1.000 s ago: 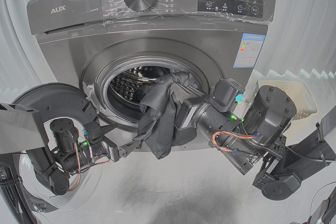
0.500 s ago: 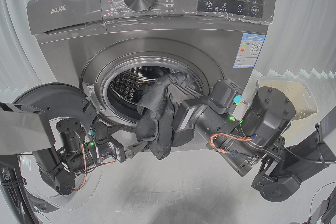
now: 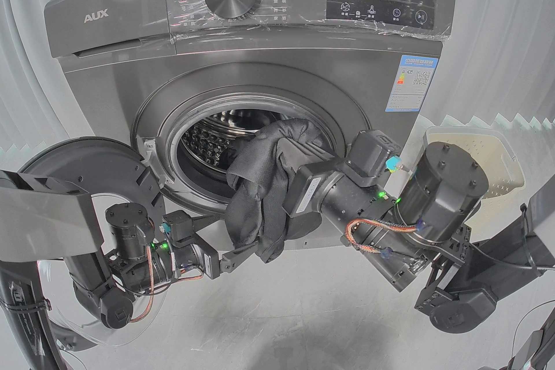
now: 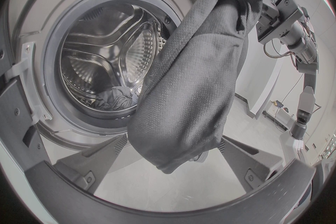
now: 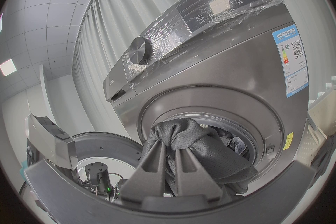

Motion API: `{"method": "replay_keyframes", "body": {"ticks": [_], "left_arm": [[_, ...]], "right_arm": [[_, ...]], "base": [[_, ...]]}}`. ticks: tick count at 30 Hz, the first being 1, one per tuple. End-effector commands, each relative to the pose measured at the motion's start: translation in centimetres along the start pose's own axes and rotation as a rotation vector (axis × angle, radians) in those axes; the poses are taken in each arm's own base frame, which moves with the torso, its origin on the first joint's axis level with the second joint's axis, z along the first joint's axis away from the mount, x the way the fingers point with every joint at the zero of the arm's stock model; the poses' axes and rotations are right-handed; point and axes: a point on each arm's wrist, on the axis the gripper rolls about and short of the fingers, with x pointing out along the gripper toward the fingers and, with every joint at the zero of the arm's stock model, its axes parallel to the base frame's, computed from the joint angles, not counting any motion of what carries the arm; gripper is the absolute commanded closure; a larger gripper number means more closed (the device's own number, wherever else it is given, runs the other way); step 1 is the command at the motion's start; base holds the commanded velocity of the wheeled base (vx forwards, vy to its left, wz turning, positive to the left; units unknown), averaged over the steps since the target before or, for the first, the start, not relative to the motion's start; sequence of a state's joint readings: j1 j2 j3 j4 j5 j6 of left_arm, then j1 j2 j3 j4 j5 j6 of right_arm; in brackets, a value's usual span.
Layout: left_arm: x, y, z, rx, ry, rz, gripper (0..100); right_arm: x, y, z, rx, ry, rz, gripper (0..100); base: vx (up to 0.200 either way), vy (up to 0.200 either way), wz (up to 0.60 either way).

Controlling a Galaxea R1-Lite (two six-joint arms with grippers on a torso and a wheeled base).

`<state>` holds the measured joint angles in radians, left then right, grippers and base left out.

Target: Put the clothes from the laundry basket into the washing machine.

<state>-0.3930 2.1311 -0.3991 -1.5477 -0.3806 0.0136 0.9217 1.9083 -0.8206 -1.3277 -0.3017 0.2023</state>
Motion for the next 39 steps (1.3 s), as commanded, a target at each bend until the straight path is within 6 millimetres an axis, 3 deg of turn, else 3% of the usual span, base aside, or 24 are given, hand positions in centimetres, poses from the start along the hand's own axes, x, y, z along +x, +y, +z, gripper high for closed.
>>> {"method": "replay_keyframes", "body": {"ticks": [1, 8, 19, 31, 39], "left_arm": [[0.9, 0.0, -0.5, -0.003, 0.005, -0.006, 0], [1.5, 1.0, -0.4, -0.002, -0.013, 0.07, 0], [0.6, 3.4, 0.3, -0.004, -0.045, 0.167, 0], [0.4, 3.2, 2.1, 0.017, -0.103, 0.168, 0], [0.8, 2.2, 2.1, 0.02, -0.102, 0.142, 0]], "right_arm": [[0.0, 0.0, 0.0, 0.0, 0.001, 0.0, 100], [0.0, 0.0, -0.1, 0.0, 0.002, -0.001, 100], [0.0, 0.0, -0.1, 0.0, 0.002, 0.001, 100], [0.0, -0.1, -0.5, -0.005, 0.011, -0.002, 100], [0.3, -0.1, -1.2, -0.01, 0.024, -0.004, 100]], "base": [[0.0, 0.0, 0.0], [0.0, 0.0, 0.0], [0.0, 0.0, 0.0], [0.0, 0.0, 0.0], [0.0, 0.0, 0.0]]}}
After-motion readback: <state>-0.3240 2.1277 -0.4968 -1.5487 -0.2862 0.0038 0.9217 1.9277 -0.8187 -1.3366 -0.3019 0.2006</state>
